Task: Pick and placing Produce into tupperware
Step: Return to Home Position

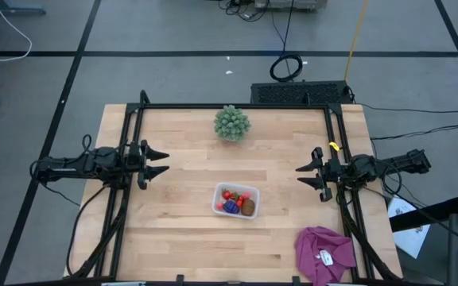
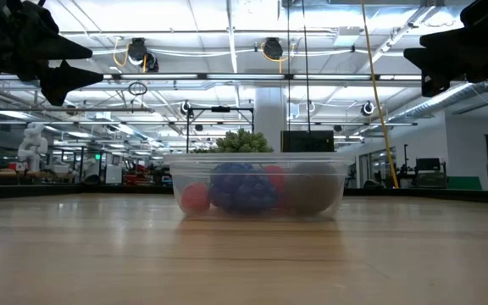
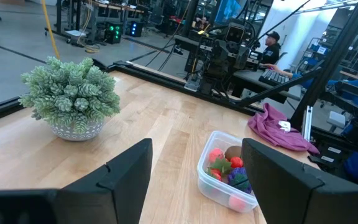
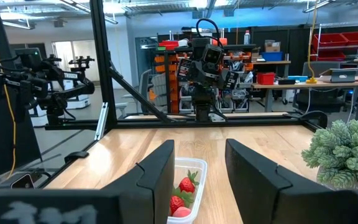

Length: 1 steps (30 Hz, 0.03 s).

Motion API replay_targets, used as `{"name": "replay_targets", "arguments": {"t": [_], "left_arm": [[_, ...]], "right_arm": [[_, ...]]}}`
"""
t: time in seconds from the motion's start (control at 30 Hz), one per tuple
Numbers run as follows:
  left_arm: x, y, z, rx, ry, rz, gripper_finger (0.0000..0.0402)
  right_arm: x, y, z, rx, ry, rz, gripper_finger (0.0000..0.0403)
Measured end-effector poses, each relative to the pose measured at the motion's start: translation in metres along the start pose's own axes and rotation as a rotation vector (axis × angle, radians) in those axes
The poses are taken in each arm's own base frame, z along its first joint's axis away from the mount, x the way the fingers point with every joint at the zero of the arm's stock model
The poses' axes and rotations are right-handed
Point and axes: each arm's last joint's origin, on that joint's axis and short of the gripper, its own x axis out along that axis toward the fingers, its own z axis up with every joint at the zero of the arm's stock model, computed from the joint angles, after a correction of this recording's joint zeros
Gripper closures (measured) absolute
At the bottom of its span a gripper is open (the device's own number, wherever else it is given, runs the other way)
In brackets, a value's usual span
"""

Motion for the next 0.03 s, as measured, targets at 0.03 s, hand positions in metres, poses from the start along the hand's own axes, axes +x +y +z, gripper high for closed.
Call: {"name": "replay_targets", "arguments": {"t": [0.03], "left_arm": [[0.0, 0.0, 0.0, 0.0, 0.0, 0.001, 0.0149]], "right_arm": [[0.0, 0.0, 0.0, 0.0, 0.0, 0.0, 0.0271]]}}
